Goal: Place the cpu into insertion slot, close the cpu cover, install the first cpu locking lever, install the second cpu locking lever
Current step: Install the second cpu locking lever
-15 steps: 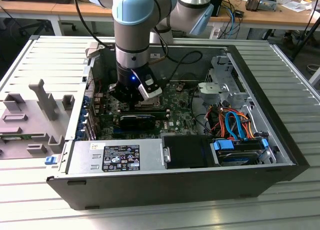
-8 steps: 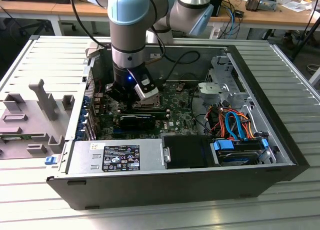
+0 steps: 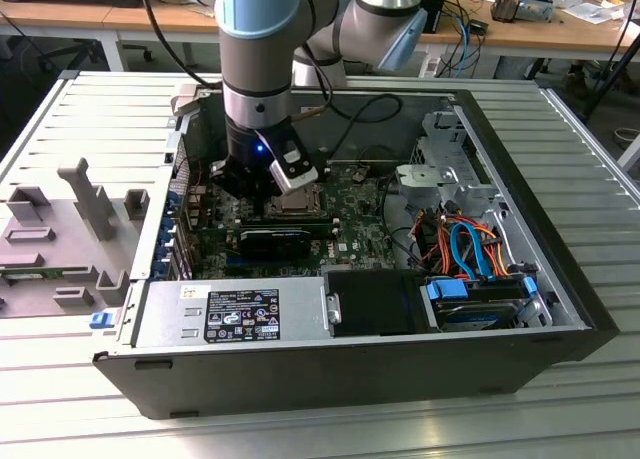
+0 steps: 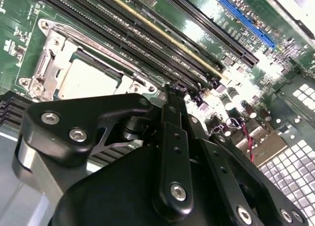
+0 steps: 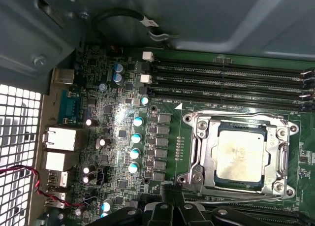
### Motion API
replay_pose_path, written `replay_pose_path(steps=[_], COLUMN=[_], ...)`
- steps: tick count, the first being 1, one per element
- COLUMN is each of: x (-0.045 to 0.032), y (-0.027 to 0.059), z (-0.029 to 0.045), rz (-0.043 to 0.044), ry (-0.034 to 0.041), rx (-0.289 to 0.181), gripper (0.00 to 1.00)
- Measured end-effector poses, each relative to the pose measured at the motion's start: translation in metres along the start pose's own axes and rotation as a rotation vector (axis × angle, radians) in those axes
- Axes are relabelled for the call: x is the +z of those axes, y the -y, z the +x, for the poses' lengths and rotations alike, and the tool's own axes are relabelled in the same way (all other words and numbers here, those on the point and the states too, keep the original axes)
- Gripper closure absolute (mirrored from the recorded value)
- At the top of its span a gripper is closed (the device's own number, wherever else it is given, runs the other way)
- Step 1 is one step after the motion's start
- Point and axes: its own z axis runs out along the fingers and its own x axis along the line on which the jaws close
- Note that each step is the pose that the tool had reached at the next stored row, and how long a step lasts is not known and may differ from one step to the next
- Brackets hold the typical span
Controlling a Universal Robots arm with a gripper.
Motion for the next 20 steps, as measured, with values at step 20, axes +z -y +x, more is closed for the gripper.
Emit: replay_pose_path(steps=[20], x=[-0.012], y=[-0.0006], z=[-0.0031], rz=[-0.0586], ry=[-0.0128], rx=[-0.005], gripper=[0.89])
